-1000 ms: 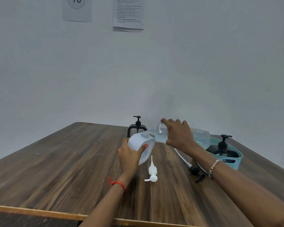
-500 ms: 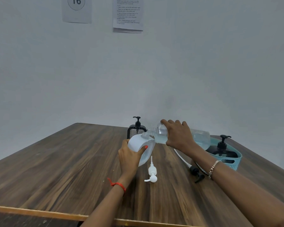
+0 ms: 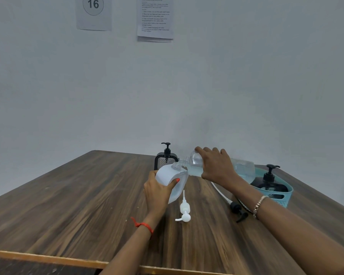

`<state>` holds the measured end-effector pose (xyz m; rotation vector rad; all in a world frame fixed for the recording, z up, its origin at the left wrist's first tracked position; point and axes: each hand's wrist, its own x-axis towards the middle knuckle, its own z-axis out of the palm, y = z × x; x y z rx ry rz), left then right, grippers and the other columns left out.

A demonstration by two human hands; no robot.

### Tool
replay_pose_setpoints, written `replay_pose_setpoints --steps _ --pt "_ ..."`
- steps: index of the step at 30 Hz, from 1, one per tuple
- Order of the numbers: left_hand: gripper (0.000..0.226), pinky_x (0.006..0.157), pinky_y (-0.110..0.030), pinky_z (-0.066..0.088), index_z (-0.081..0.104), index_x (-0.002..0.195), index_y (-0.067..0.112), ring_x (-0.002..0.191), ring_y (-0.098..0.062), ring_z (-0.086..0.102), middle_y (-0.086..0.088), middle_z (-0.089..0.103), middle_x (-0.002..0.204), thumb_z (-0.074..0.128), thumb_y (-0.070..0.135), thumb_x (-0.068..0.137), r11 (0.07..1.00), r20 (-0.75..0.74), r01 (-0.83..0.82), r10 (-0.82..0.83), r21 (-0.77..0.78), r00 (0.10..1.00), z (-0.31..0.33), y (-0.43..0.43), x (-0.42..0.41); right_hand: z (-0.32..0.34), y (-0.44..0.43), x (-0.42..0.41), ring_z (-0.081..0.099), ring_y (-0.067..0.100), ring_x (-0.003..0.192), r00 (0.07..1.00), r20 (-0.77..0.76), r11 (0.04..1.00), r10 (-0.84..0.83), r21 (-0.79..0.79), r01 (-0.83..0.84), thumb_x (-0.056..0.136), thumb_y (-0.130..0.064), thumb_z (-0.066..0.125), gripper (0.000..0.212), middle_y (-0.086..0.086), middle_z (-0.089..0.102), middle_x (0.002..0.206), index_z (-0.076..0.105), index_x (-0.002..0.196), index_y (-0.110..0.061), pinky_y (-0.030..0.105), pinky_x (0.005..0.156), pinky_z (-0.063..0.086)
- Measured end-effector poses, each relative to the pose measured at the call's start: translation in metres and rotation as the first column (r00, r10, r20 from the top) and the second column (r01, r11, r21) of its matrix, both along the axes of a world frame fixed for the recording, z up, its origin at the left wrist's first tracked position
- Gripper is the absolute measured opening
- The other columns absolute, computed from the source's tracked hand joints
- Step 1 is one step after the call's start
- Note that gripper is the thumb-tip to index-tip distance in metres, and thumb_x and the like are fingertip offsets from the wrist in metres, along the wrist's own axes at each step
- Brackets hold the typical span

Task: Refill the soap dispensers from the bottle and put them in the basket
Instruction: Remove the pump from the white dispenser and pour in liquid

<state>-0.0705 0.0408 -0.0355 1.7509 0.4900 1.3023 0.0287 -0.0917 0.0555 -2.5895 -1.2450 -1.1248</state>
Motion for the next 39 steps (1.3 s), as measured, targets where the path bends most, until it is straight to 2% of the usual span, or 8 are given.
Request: replay_pose_setpoints --steps 6,16,23,26,30,33,36,39 --pt "0.059 0.057 -0.008 0.032 0.054 0.107 0.007 0.076 -0.002 0.044 0.006 0.051 0.093 0.083 0.033 0.063 1.000 -0.002 -0.008 0.008 0.015 1.000 0.001 0.000 -0.001 0.000 0.000 0.002 0.055 0.027 0.092 1.000 -0.020 1.000 -0.017 -0.020 0.017 0.071 -0.012 0.060 0.061 0.003 0.059 0.104 0.038 0.127 -0.021 0.032 0.076 0.034" --pt "0.060 0.058 -0.010 0.034 0.054 0.108 0.005 0.084 -0.009 0.050 -0.008 0.062 0.104 0.083 0.033 0.063 1.000 -0.013 0.006 -0.006 -0.003 1.000 -0.003 0.000 0.001 -0.002 -0.002 0.002 0.056 0.027 0.096 0.993 -0.101 0.997 -0.060 -0.058 0.054 0.067 -0.020 0.069 0.070 0.003 0.058 0.109 0.035 0.128 -0.019 0.035 0.081 0.038" --pt "0.061 0.071 -0.025 0.043 0.054 0.110 0.004 0.087 -0.012 0.050 -0.009 0.062 0.106 0.083 0.032 0.064 1.000 -0.022 0.024 -0.024 0.002 0.999 -0.004 -0.003 0.004 -0.001 -0.002 0.006 0.058 0.026 0.092 0.954 -0.296 0.994 0.052 0.105 -0.022 0.059 -0.026 0.077 0.076 0.003 0.059 0.103 0.038 0.124 -0.019 0.031 0.074 0.039" --pt "0.058 0.067 -0.023 0.042 0.055 0.106 0.008 0.087 -0.015 0.052 -0.005 0.060 0.101 0.083 0.036 0.063 0.997 0.011 0.051 -0.050 -0.063 0.999 -0.005 -0.001 0.006 -0.002 -0.004 0.012 0.059 0.022 0.084 0.882 -0.433 0.957 0.185 0.285 -0.061 0.054 -0.028 0.083 0.074 0.003 0.060 0.093 0.043 0.115 -0.019 0.027 0.064 0.043" --pt "0.051 0.067 -0.022 0.047 0.052 0.101 0.019 0.088 -0.015 0.056 0.001 0.058 0.098 0.082 0.036 0.064 0.977 0.026 0.176 -0.174 -0.124 0.984 -0.003 0.011 0.008 -0.006 -0.013 0.026 0.058 0.012 0.078 0.733 -0.547 0.835 0.404 0.548 -0.052 0.046 -0.030 0.090 0.069 0.000 0.062 0.093 0.051 0.102 -0.022 0.021 0.061 0.044" --pt "0.047 0.068 -0.028 0.054 0.056 0.100 0.015 0.088 -0.019 0.061 -0.003 0.063 0.096 0.082 0.032 0.064 0.951 0.051 0.254 -0.249 -0.176 0.967 -0.002 0.022 0.010 -0.015 -0.020 0.037 0.063 0.015 0.085 0.576 -0.586 0.692 0.570 0.720 0.049 0.044 -0.026 0.091 0.066 -0.003 0.066 0.095 0.057 0.100 -0.027 0.032 0.071 0.053" --pt "0.042 0.060 -0.022 0.055 0.058 0.097 0.013 0.081 -0.016 0.064 -0.004 0.065 0.092 0.082 0.026 0.065 0.918 0.081 0.331 -0.321 -0.221 0.944 -0.003 0.030 0.011 -0.025 -0.024 0.045 0.066 0.019 0.091 0.441 -0.584 0.604 0.682 0.789 0.112 0.048 -0.014 0.090 0.066 0.000 0.069 0.102 0.059 0.105 -0.025 0.034 0.075 0.055" --pt "0.036 0.062 -0.027 0.057 0.060 0.095 0.011 0.076 -0.016 0.067 -0.007 0.068 0.089 0.081 0.020 0.067 0.875 0.132 0.401 -0.379 -0.272 0.916 -0.006 0.036 0.014 -0.033 -0.026 0.051 0.068 0.014 0.084 0.362 -0.573 0.566 0.735 0.813 0.137 0.050 -0.006 0.088 0.066 0.002 0.070 0.101 0.060 0.108 -0.019 0.021 0.060 0.054"
